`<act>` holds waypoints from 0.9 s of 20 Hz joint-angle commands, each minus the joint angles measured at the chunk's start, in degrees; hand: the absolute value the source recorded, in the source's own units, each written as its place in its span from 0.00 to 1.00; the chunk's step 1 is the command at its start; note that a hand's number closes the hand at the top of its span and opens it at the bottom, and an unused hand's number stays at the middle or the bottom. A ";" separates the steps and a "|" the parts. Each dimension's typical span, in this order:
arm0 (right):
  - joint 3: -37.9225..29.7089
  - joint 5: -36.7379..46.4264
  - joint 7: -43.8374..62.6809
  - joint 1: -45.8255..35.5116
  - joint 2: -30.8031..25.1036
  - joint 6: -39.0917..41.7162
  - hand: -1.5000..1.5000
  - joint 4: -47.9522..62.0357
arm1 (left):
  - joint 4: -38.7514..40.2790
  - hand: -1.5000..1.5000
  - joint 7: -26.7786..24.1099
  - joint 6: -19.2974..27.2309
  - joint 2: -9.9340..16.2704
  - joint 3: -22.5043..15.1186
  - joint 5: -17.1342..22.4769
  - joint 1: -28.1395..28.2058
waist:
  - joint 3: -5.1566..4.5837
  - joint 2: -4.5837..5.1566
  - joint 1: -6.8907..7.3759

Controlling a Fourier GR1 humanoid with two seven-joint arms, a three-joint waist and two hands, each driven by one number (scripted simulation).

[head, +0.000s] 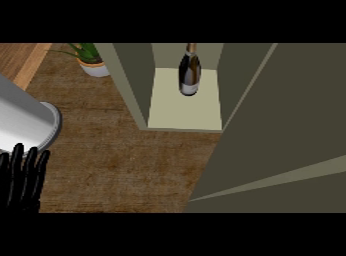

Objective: Pick up the wine, place it into the cabinet and close the cabinet

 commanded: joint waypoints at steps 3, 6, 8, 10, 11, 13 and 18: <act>13.63 2.36 0.29 -11.86 3.80 -13.42 1.00 4.48 | -0.59 0.00 -1.68 -6.15 3.12 5.45 4.47 4.68 | -0.06 0.03 0.70; 12.40 3.10 -0.95 -21.31 3.84 -20.46 1.00 9.89 | 0.37 0.00 0.04 -8.92 5.58 9.44 7.35 3.97 | -0.04 0.37 0.53; 12.21 2.21 0.37 -26.07 3.79 -23.73 1.00 11.85 | -0.83 0.00 -1.40 -11.99 6.62 11.76 8.98 6.07 | -0.02 0.25 1.03; 8.10 -1.82 0.26 -31.34 3.73 -25.02 1.00 14.82 | -0.27 0.00 -1.28 -13.80 7.98 12.89 9.34 6.87 | -0.02 0.56 2.13; 6.35 -4.10 2.30 -35.02 3.73 -26.02 1.00 15.42 | 3.50 0.00 -3.06 -13.96 5.95 12.81 8.71 4.75 | -0.07 0.74 1.34; 7.94 -4.11 -0.20 -39.30 3.79 -30.16 1.00 21.74 | 0.20 0.00 -0.68 -15.76 8.69 16.06 12.12 6.15 | 0.01 0.56 2.07; -1.12 -13.04 1.66 -56.51 3.90 -32.52 1.00 33.50 | 1.52 0.00 0.27 -19.13 10.05 19.05 14.76 5.19 | 0.07 0.95 2.43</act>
